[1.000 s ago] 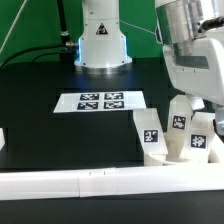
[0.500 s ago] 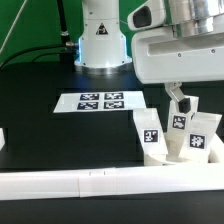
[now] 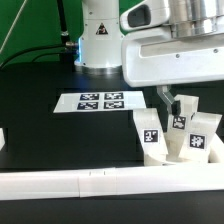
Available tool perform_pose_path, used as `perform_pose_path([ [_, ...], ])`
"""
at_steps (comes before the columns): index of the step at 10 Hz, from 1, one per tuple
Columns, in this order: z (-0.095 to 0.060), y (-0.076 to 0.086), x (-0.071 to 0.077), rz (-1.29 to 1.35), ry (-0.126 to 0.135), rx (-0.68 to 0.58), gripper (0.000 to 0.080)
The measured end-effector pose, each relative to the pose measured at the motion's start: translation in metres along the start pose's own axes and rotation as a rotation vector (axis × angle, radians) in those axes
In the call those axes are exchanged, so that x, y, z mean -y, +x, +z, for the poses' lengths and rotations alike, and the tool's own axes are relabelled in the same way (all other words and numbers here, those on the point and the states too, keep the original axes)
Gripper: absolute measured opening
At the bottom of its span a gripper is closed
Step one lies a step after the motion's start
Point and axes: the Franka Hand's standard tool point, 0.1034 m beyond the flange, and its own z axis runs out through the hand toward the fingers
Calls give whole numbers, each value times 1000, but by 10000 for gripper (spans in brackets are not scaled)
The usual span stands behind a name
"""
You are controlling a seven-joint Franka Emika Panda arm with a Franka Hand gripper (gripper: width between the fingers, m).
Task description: Assemble stool
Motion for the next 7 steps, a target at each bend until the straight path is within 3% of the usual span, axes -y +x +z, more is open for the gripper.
perform_pose_path([
  [2,9,-6,0,-142,-7,12,649],
  [5,6,-2,-6,-288,-32,9,649],
  [6,5,-2,-7,-422,-57,14,649],
  [7,4,-4,3,-678,-107,25,649],
])
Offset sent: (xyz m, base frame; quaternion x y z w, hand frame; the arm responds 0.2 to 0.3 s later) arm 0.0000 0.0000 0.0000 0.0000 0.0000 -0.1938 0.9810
